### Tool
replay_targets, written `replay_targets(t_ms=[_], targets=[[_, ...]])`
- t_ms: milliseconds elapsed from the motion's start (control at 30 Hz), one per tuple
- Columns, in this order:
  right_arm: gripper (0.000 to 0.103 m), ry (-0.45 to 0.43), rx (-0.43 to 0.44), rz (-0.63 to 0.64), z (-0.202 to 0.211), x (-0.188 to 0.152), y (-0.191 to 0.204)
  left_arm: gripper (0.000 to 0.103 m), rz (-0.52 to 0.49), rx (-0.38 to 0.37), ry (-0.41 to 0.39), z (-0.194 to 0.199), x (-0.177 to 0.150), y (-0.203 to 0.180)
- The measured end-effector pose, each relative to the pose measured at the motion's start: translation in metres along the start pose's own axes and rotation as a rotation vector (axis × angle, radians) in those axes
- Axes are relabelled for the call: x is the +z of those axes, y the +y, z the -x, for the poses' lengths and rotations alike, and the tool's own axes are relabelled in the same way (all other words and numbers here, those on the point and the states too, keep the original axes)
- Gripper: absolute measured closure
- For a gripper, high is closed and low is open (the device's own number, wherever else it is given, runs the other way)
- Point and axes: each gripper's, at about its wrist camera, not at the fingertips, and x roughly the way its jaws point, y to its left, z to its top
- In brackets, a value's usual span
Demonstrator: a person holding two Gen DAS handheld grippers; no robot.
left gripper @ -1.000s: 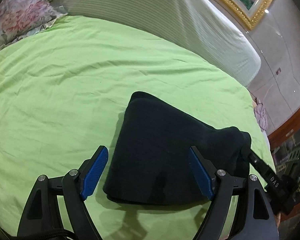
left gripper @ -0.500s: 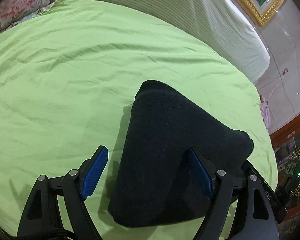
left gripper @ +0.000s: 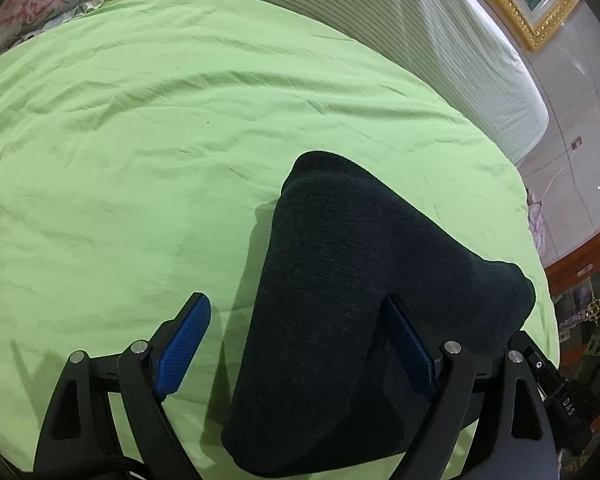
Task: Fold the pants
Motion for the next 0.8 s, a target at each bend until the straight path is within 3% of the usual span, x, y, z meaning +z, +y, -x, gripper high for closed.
replay_targets(t_ms=[400, 500, 567, 700, 767, 800], targets=[[0.032, 0.041, 0.062, -0.029, -0.01, -0.014, -0.024, 0.014, -0.006, -0.024, 0.022, -0.006, 0.003, 0.006], [0.042, 0.056, 0.113, -0.045, -0.012, -0.014, -0.026, 0.015, -0.016, -0.019, 0.02, -0.008, 0.001, 0.006], [0.052, 0.074, 0.171, -0.069, -0.015, -0.013, -0.028, 0.018, -0.02, -0.019, 0.02, -0.009, 0.0, 0.005], [0.052, 0.087, 0.205, -0.088, -0.019, -0.013, -0.03, 0.03, -0.025, -0.046, 0.031, -0.012, -0.002, 0.002], [0.052, 0.095, 0.241, -0.129, -0.023, -0.012, -0.034, 0.044, -0.022, -0.081, 0.042, -0.012, -0.004, -0.001], [0.053, 0.092, 0.245, -0.132, -0.023, -0.013, -0.033, 0.044, -0.025, -0.073, 0.037, -0.011, -0.004, -0.003]])
